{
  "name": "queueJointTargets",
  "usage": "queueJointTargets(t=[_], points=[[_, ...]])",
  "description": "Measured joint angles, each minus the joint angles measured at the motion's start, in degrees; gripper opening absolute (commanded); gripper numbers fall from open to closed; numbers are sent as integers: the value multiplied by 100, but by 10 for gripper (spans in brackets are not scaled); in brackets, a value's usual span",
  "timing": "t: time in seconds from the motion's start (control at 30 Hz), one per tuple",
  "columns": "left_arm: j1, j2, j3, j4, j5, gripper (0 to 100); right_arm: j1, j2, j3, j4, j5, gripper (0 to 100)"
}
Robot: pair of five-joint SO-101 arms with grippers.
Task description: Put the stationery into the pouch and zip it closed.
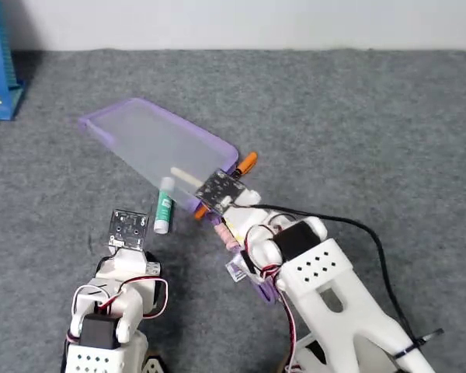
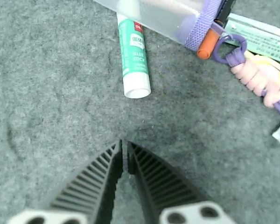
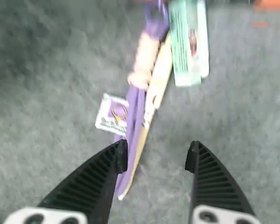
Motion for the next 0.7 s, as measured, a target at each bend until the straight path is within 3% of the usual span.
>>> queueJointTargets(t=[0.3, 0.53, 0.7], points=[[-9, 0, 0, 0, 0, 17, -738, 958, -167, -985, -413, 212], [0, 0, 0, 0, 0, 17, -774, 2611, -167, -2171, -431, 212], [0, 0, 0, 0, 0, 17, -774, 2945, -167, -2576, -431, 211]])
